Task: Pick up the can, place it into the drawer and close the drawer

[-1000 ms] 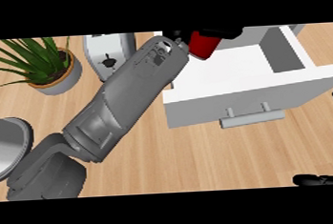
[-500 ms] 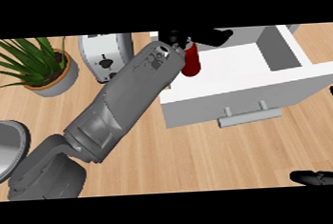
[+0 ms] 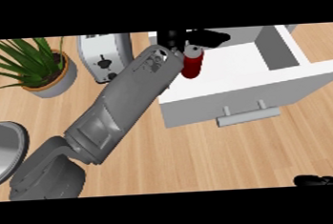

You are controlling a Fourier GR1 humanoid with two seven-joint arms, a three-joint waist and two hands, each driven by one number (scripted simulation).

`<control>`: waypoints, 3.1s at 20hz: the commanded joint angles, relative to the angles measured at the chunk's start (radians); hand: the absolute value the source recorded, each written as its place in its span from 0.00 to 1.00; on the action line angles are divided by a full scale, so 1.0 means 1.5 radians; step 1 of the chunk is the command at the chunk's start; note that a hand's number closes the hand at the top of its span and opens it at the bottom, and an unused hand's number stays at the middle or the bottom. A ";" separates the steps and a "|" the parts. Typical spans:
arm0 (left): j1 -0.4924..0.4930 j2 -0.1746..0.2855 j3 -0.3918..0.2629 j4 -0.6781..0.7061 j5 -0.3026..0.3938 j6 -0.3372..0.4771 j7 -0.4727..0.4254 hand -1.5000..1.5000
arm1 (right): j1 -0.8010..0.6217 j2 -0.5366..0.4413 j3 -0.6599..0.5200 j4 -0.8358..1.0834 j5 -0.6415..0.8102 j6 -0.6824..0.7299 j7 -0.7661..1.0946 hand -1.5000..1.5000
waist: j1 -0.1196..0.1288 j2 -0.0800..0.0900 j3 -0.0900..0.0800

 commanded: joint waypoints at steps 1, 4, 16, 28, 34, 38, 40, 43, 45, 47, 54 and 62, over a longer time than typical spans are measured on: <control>-0.002 0.000 0.010 -0.007 0.026 0.004 -0.009 0.00 | 0.002 -0.017 0.008 -0.027 0.072 -0.007 -0.030 0.00 | 0.007 -0.002 -0.001; -0.011 0.000 0.027 0.006 0.041 -0.008 -0.020 0.00 | 0.017 -0.033 0.027 -0.049 0.121 0.004 -0.057 0.00 | 0.014 -0.002 -0.001; -0.023 0.000 0.027 -0.033 0.097 0.020 -0.045 0.00 | -0.063 -0.088 0.128 -0.026 0.380 -0.027 -0.072 0.00 | 0.044 -0.006 -0.001; -0.004 0.000 0.027 -0.058 0.071 0.024 -0.034 0.00 | -0.107 -0.105 0.254 0.165 0.672 -0.099 -0.082 0.00 | 0.090 -0.020 -0.002; 0.019 0.056 0.024 -0.132 0.049 0.016 0.043 0.00 | -0.151 -0.067 0.235 0.316 0.721 -0.207 -0.103 0.00 | 0.104 -0.025 -0.001; 0.024 0.105 0.012 -0.183 0.028 0.016 0.084 0.00 | -0.166 -0.034 0.219 0.453 0.733 -0.317 -0.152 0.00 | 0.112 -0.025 -0.001; 0.050 0.100 0.001 -0.233 0.020 0.046 0.112 0.00 | -0.236 -0.047 0.191 0.521 0.736 -0.305 -0.142 0.00 | 0.118 -0.025 -0.001; 0.088 0.162 0.012 -0.264 0.014 0.009 0.113 0.00 | -0.258 -0.068 0.161 0.586 0.724 -0.340 -0.187 0.00 | 0.112 -0.023 -0.001; 0.072 0.199 0.009 -0.295 0.009 0.004 0.150 0.00 | -0.284 -0.056 0.167 0.636 0.751 -0.353 -0.174 0.00 | 0.123 -0.023 -0.001; 0.083 0.203 -0.001 -0.337 0.002 0.016 0.178 0.00 | -0.308 -0.063 0.159 0.670 0.759 -0.356 -0.175 0.00 | 0.124 -0.025 -0.001; 0.166 0.242 -0.007 -0.418 -0.010 0.015 0.184 0.00 | -0.398 -0.058 0.124 0.812 0.796 -0.452 -0.181 0.00 | 0.133 -0.019 -0.001; 0.206 0.307 0.008 -0.494 -0.012 -0.015 0.231 0.00 | -0.521 -0.029 0.087 0.987 0.829 -0.591 -0.180 0.00 | 0.135 -0.014 0.000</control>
